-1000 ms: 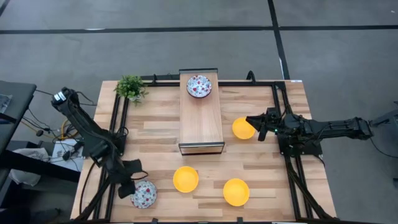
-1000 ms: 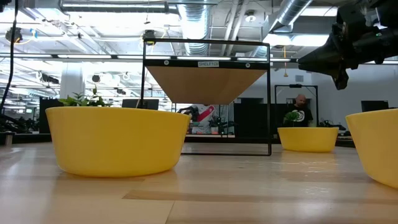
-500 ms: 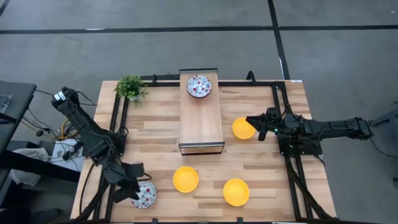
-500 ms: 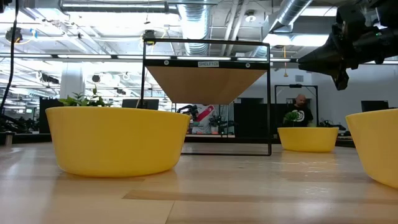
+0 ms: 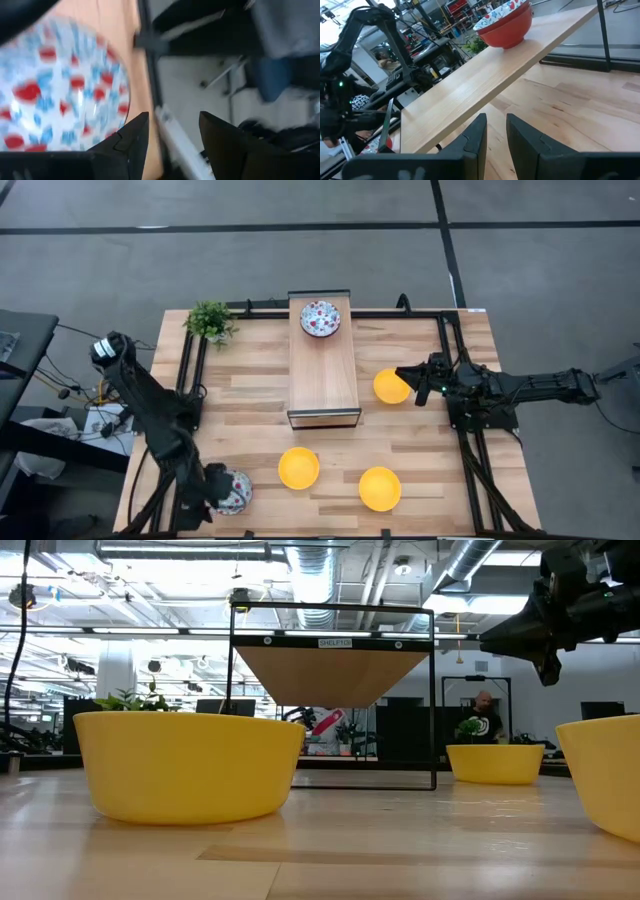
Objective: Pick & Place Mini bowls
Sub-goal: Stack the white patterned bowl on the other white patterned bowls on the shelf
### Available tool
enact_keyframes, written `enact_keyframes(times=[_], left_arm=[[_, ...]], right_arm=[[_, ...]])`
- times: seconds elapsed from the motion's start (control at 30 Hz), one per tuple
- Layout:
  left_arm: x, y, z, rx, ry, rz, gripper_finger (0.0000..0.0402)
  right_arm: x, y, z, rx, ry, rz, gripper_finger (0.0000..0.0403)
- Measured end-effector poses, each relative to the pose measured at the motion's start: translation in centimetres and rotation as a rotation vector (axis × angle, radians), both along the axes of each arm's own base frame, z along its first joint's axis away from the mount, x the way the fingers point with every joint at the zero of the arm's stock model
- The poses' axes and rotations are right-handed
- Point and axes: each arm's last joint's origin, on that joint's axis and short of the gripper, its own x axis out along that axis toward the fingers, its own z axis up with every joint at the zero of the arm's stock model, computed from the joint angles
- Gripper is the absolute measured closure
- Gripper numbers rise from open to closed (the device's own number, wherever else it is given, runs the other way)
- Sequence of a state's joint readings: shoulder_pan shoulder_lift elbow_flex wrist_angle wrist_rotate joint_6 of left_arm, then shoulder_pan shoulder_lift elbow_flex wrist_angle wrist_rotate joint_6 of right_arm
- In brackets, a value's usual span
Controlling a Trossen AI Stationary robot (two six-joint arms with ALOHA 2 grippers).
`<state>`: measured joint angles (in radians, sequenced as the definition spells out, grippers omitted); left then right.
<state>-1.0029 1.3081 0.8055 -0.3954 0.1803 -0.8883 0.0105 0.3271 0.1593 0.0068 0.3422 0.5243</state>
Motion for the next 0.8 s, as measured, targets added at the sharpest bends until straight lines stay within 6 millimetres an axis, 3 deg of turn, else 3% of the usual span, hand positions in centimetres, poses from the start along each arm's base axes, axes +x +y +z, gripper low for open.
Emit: enact_keyframes(times=[0.17, 0.43, 0.8], left_arm=[[-1.5, -0.6, -1.8, 0.129, 0.103, -0.034, 0.0229], [-0.9, -0.2, -1.8, 0.166, 0.036, 0.030, 0.0229], [-1.2, 0.1, -2.0, 0.245, -0.047, -0.089, 0.0229]], right_arm=[[0.0, 0.0, 0.0, 0.000, 0.001, -0.001, 0.0339], [0.0, 0.0, 0.0, 0.001, 0.000, -0.001, 0.0339], [0.0, 0.0, 0.0, 0.001, 0.000, -0.001, 0.0339]])
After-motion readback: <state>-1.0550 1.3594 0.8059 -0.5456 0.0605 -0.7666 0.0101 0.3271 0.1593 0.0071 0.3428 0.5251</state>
